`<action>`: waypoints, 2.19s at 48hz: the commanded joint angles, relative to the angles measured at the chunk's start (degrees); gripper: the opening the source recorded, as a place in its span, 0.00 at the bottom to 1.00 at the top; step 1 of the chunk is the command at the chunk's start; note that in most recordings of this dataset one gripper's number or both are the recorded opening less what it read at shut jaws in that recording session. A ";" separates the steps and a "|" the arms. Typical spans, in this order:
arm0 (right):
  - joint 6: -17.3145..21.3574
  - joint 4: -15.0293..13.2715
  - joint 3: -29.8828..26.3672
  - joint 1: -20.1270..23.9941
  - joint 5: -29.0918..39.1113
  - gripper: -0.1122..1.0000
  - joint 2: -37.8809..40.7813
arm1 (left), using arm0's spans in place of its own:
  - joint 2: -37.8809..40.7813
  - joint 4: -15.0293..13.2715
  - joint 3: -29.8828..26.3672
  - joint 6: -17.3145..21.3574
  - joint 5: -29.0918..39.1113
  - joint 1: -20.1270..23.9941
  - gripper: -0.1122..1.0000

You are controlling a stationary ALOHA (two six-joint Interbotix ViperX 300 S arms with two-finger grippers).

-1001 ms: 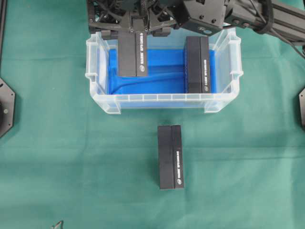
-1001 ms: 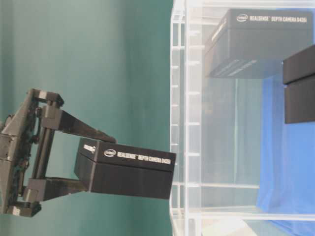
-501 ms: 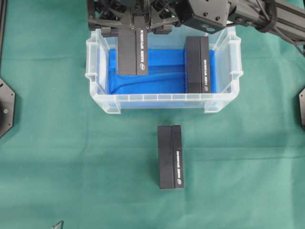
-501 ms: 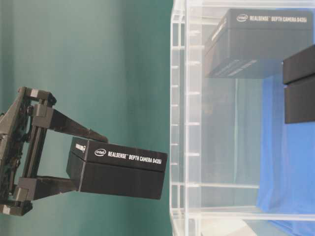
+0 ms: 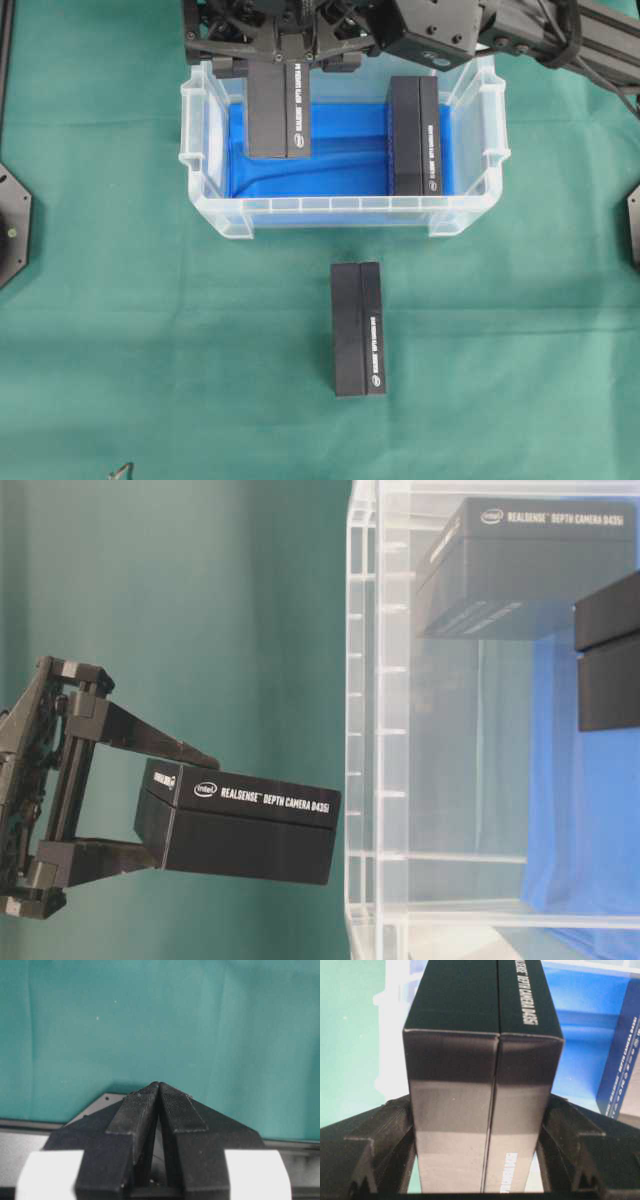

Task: Take the box out of the case with the right arm.
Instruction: 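Lift the left box straight up out of the case, then carry the box forward and lower it left of the first box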

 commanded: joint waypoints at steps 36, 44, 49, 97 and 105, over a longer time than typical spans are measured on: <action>-0.09 -0.18 -1.67 0.18 -0.09 0.71 -3.78 | 0.00 0.26 -1.49 0.00 -0.18 0.18 0.10; -0.09 -0.18 -1.67 0.18 -0.09 0.71 -3.87 | 0.00 0.26 -1.58 0.00 -0.18 0.18 0.10; -0.09 -0.18 -1.67 0.18 -0.09 0.71 -3.87 | 0.00 0.26 -1.49 0.00 -0.18 0.18 0.10; 16.08 -1.58 -2.55 19.07 1.76 0.71 -2.99 | 0.09 0.26 -1.58 0.00 -0.18 0.18 0.10; 18.98 -1.23 -2.55 21.97 1.76 0.71 -2.90 | 0.00 0.26 -1.49 -0.09 -0.18 0.18 0.10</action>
